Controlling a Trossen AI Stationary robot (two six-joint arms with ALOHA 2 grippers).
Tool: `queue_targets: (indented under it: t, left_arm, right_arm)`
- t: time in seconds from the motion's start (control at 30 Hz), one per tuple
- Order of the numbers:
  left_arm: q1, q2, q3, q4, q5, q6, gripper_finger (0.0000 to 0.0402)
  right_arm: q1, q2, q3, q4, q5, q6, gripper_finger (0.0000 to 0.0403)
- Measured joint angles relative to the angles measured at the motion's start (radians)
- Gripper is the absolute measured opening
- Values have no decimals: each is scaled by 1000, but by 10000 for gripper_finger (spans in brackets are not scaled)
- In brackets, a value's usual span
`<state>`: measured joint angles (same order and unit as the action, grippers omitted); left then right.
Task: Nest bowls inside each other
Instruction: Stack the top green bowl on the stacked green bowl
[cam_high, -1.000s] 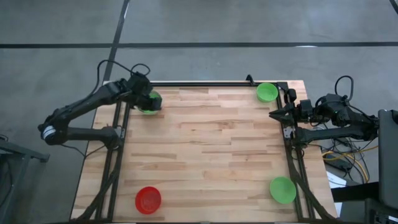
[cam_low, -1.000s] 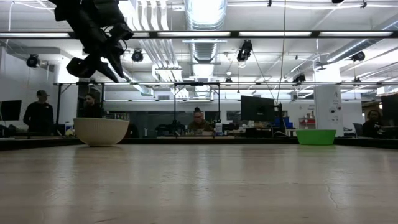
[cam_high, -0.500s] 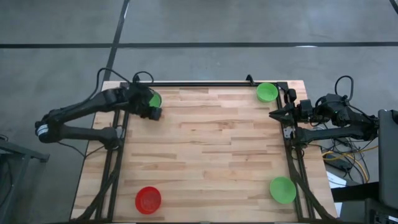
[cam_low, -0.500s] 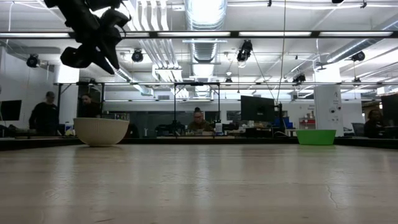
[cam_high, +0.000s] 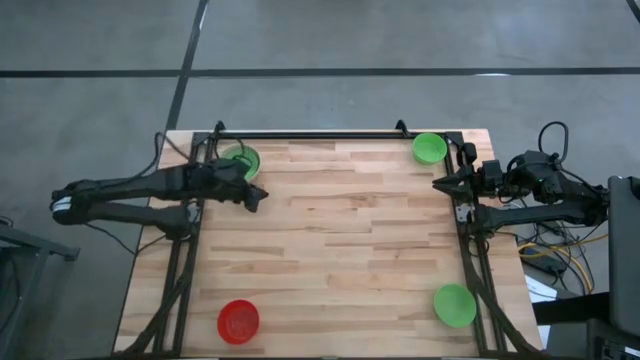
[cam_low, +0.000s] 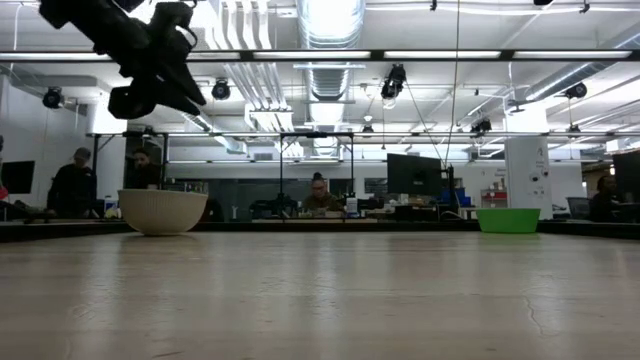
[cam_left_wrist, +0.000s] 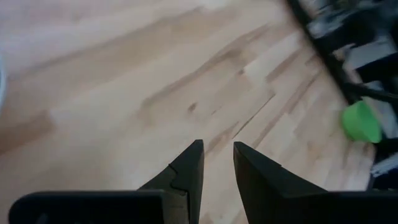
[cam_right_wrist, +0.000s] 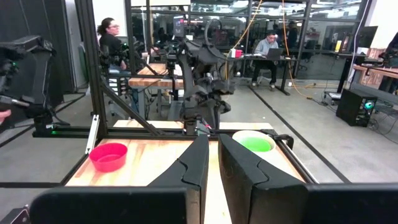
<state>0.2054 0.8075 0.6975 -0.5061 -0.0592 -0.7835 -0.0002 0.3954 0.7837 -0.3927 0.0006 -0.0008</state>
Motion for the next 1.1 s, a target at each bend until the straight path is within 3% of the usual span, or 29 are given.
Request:
queue_targets:
  t: [0.43,0.87,1.1]
  left_arm:
    - [1,-333,-342,501,-9,306,92]
    - [1,-399,-343,470,-12,526,92]
    - [1,-399,-343,468,-11,541,92]
  right_arm:
    - [0,0,0,0,0,0,34]
    - [0,0,0,0,0,0,34]
    - [0,0,0,0,0,0,34]
